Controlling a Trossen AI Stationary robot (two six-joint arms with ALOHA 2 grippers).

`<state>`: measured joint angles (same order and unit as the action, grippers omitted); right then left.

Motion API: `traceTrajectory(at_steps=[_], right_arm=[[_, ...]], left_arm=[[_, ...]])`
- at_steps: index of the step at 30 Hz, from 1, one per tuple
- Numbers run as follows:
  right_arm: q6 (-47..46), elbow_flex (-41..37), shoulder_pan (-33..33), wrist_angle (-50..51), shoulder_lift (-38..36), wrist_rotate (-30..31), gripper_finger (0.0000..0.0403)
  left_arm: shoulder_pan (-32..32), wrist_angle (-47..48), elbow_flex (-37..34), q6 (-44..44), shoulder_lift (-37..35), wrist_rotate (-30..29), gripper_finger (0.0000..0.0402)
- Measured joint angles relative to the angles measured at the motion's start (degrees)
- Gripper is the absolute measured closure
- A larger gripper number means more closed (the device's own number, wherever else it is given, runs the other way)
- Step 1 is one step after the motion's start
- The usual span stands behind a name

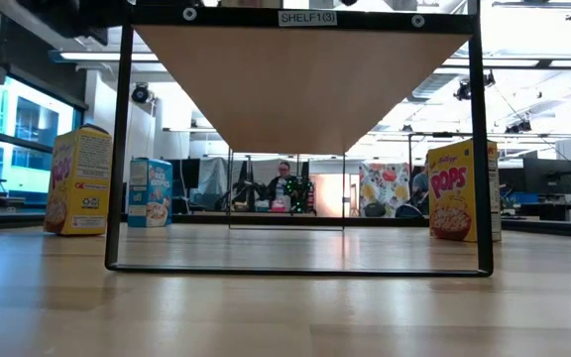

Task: Stack cereal on shelf
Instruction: Put the green cereal box on the shelf

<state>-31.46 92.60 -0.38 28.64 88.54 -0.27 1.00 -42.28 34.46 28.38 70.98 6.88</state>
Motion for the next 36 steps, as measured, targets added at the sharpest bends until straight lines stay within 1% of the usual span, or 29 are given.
traceTrajectory(at_steps=[3, 5, 9, 15, 19, 22, 27, 32, 36], right_arm=[[0.01, 0.0, -0.02, 1.79, 0.36, -0.74, 0.0309], [0.0, 0.03, -0.03, 2.83, 0.35, -1.28, 0.0309], [0.02, 0.11, -0.02, 3.34, 0.34, -1.56, 0.0309], [0.46, 0.11, 0.02, 6.74, 0.38, -2.42, 0.0309], [0.46, 0.11, 0.0, 6.23, 0.34, -2.52, 0.0309], [0.48, 0.07, 0.0, 5.79, 0.4, -3.27, 0.0308], [1.83, -0.05, 0.0, 4.91, 0.48, -4.02, 0.0297], [1.97, -0.07, -0.06, 4.16, 0.49, -4.46, 0.0274], [2.09, -0.07, -0.93, 3.66, -0.24, -4.49, 0.0248]], left_arm=[[-0.41, 7.56, 3.14, -2.38, 0.07, 1.51, 0.0154], [-0.64, 9.71, 4.46, -3.75, 0.15, 1.91, 0.015], [-1.49, 10.54, 5.88, -4.66, 0.15, 2.55, 0.0149], [-3.34, 11.28, 6.09, -3.92, 0.03, 5.62, 0.0149], [-3.92, 11.18, 6.09, -3.57, -0.55, 6.15, 0.015], [-4.02, 11.07, 6.11, -3.38, -0.55, 6.18, 0.0163], [-4.02, 12.28, 6.2, -3.17, -0.59, 6.07, 0.0208], [-4.03, 12.48, 6.25, -3.64, -0.66, 6.17, 0.0249], [-4.68, 13.9, 6.25, -6.28, -1.6, 6.13, 0.0259]])
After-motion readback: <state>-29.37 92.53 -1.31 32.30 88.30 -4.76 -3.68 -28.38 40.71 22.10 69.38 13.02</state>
